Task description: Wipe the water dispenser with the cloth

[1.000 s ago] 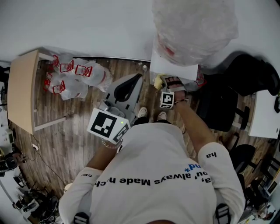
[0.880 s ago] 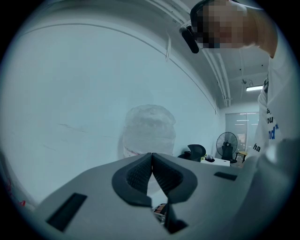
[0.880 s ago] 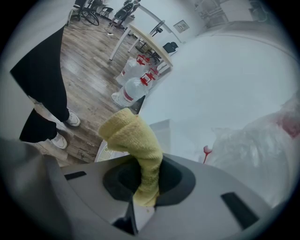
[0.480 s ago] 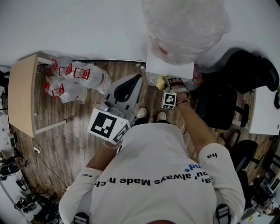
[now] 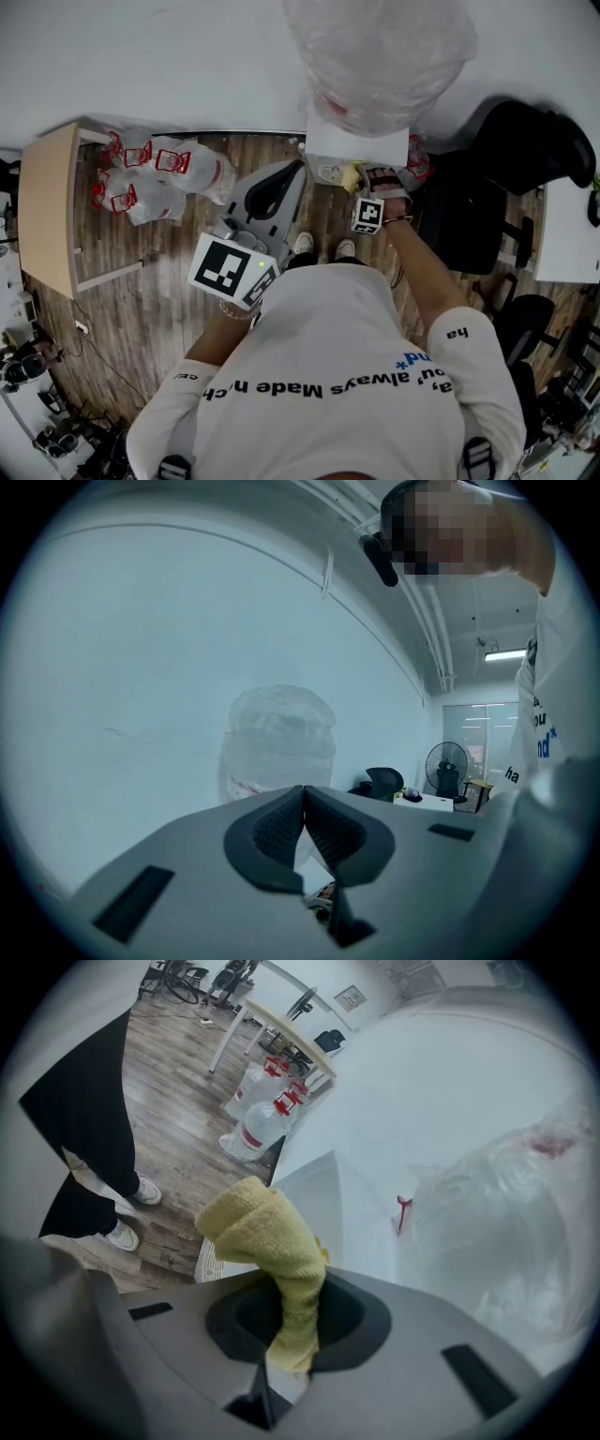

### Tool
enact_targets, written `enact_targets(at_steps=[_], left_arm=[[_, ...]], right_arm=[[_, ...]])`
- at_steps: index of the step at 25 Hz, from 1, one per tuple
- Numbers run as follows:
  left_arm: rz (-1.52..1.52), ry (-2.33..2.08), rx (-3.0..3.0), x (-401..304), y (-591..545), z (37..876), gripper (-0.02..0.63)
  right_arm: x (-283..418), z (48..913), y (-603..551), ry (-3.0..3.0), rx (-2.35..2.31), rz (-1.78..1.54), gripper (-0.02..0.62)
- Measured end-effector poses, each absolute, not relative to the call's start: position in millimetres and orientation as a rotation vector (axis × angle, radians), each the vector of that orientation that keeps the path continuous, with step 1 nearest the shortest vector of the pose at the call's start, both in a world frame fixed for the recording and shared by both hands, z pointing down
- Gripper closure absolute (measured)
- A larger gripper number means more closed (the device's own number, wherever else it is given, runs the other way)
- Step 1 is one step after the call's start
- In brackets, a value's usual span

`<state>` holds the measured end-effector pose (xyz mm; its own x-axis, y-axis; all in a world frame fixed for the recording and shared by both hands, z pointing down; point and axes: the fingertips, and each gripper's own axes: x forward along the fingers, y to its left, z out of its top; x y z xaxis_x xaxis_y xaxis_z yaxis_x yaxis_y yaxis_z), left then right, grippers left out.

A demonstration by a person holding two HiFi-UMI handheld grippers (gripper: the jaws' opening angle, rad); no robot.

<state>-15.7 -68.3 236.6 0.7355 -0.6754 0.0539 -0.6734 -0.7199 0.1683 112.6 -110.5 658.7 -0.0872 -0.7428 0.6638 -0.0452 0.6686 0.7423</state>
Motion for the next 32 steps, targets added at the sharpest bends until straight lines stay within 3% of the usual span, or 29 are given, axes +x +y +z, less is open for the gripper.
enact_targets(at_steps=[32], left_arm=[[0.005,-1.048,2.777,2.2,-55.6,236.8,0.586]], right_arm=[[193.3,670.0,-93.9,-1.477,0.689,-0.601,0.537]])
